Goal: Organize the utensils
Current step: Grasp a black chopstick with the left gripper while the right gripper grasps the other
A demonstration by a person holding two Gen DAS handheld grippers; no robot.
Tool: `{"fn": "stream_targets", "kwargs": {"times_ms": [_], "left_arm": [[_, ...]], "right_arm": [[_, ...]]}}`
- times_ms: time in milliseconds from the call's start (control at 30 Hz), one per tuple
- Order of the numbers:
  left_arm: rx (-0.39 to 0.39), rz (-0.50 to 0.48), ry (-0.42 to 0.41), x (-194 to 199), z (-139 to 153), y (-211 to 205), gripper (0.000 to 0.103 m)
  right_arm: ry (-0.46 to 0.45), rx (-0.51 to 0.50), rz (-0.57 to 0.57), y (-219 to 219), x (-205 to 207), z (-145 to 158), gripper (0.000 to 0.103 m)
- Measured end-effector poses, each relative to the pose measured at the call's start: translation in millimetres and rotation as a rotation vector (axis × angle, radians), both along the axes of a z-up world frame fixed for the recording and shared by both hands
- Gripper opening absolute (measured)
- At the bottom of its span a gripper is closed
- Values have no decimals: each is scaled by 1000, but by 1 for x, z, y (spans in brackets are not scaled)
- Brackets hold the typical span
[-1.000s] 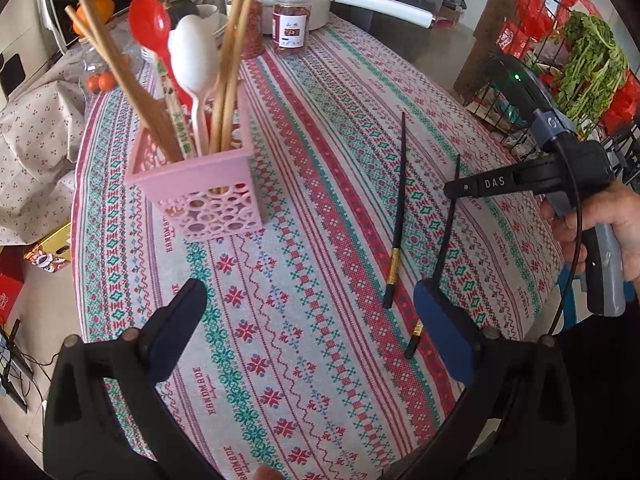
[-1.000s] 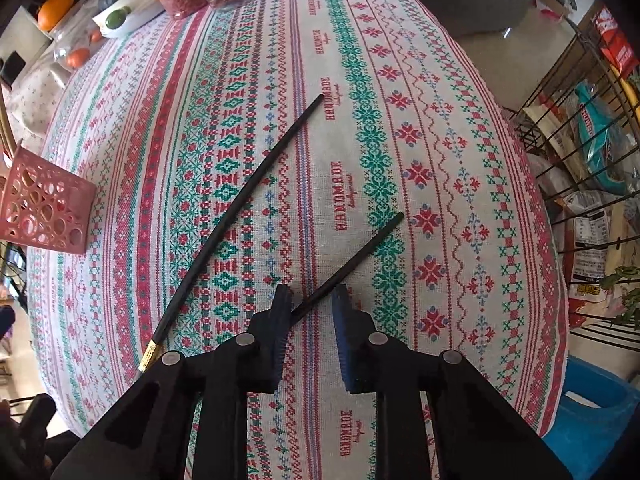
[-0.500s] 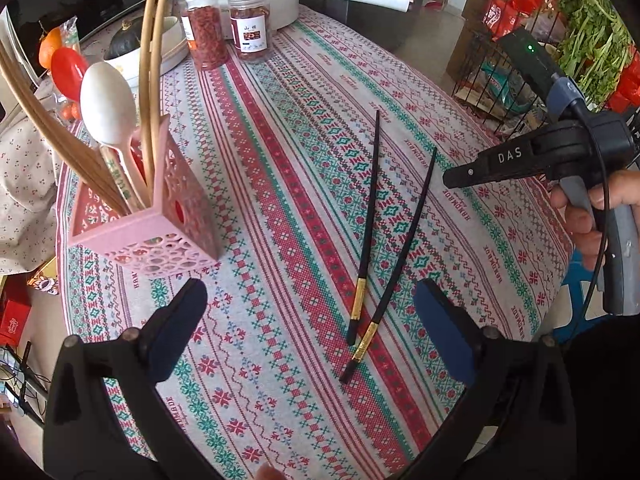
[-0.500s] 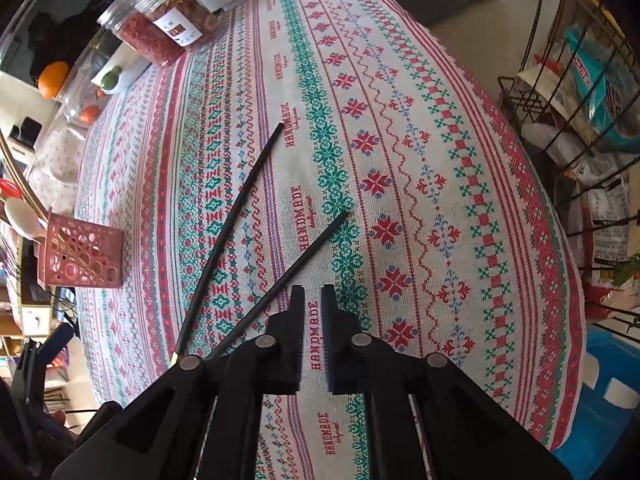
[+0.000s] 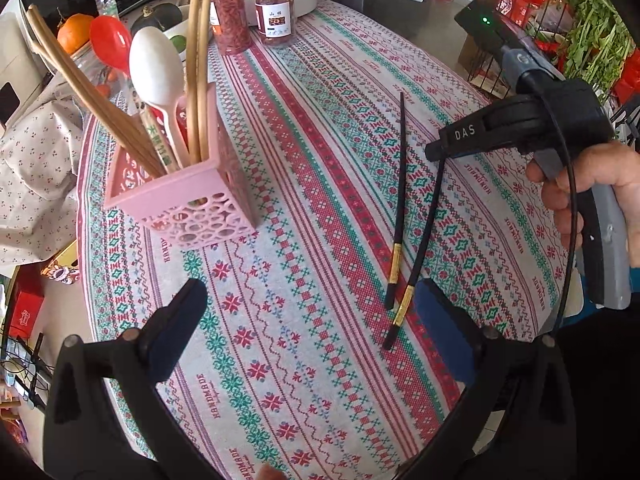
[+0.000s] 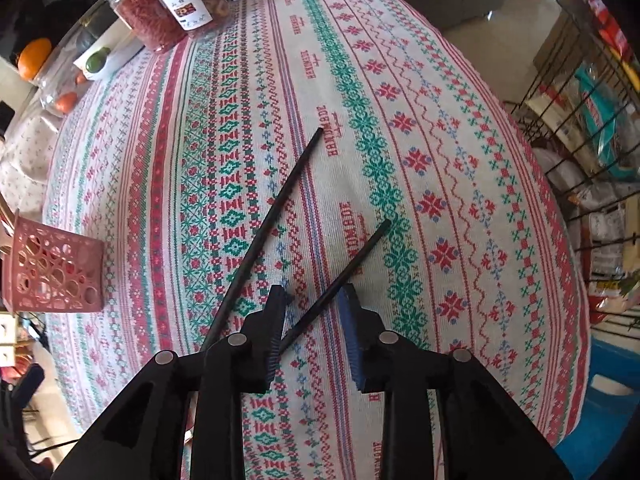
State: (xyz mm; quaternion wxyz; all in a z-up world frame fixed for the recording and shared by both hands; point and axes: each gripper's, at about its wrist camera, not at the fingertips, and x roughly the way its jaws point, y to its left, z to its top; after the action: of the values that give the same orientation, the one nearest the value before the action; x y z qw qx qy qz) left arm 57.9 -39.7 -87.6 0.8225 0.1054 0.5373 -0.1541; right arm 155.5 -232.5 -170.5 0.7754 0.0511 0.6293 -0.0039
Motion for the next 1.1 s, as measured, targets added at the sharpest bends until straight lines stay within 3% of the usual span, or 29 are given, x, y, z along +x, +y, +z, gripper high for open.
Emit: {"fn": "stream_targets", "kwargs": {"times_ms": [67,167,267,467,567,633,700,767,867,1033,1100], "left_arm": [[-1,-2,2,-3,0,3,103],[-2,5,9,-6,1,7,103],[-22,12,27,-5,1,6,102],[-38,-10,34,2,4,-15,101],[-44,-10,40,15,3,-35,88],[-48,-21,60,30,-2,-52,75],[-61,-33,87,48,-9,-71,63],[-67,-40,112,69,-18,-89,57],[-54,-49,120,96,-31,-111,44],[-49,-56,169,133,-56,-134,32],[-29,-68,139,140,-58,-142,29]], "right_arm": [[-25,-43,75,6,6,-1,16],[-8,-17,107,4,13,-3,13],[3,16,121,-10,9,3,0],[65,118,73,-53,-9,0,0],[80,162,14,-77,-15,5,2],[84,177,-16,-87,-19,10,11],[84,192,-34,-98,-24,13,32],[79,203,-32,-108,-27,17,37],[81,214,-27,-122,-35,22,37],[83,196,-7,-131,-39,27,37],[86,194,4,-130,-41,27,37]]}}
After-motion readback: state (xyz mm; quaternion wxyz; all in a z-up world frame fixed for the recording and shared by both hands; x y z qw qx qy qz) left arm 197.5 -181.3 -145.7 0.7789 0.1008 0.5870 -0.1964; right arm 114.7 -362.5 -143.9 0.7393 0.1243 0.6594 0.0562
